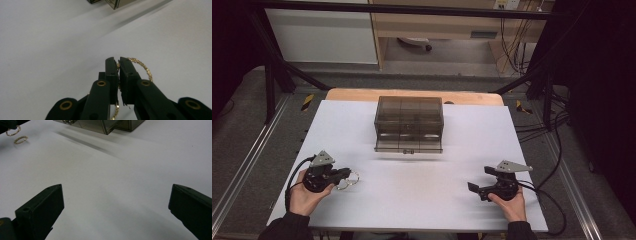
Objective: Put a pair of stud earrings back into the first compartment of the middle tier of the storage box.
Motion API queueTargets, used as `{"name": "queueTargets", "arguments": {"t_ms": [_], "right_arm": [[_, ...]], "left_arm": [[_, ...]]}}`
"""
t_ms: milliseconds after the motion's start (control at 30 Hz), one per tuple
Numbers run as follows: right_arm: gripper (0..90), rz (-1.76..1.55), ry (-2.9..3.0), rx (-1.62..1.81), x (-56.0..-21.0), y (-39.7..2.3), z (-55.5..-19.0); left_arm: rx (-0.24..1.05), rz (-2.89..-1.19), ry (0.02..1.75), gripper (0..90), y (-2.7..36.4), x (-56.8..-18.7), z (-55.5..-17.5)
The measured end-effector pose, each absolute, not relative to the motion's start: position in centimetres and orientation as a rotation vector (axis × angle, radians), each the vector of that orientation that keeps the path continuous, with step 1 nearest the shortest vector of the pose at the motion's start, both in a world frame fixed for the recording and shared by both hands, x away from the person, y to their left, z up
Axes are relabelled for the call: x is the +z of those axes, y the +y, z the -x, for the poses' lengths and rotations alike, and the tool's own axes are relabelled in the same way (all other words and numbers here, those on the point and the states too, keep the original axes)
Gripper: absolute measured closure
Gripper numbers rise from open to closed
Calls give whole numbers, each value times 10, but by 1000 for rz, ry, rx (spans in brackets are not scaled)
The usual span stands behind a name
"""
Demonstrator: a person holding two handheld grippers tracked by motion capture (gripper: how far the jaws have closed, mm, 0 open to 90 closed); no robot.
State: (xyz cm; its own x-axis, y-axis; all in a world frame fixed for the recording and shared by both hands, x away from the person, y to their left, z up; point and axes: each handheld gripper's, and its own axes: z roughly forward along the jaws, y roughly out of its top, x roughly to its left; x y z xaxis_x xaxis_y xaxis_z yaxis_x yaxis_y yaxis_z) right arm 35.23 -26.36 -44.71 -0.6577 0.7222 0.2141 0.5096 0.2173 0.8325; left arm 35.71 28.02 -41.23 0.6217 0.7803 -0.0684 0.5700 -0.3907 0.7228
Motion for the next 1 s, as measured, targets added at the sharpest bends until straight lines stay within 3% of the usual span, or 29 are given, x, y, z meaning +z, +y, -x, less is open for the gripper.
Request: {"name": "queueTargets", "arguments": {"t_ms": [1000], "right_arm": [[7,-1172,2272,1415,-447,-263,-352]], "left_arm": [[374,-2129,967,849,238,-384,-377]]}}
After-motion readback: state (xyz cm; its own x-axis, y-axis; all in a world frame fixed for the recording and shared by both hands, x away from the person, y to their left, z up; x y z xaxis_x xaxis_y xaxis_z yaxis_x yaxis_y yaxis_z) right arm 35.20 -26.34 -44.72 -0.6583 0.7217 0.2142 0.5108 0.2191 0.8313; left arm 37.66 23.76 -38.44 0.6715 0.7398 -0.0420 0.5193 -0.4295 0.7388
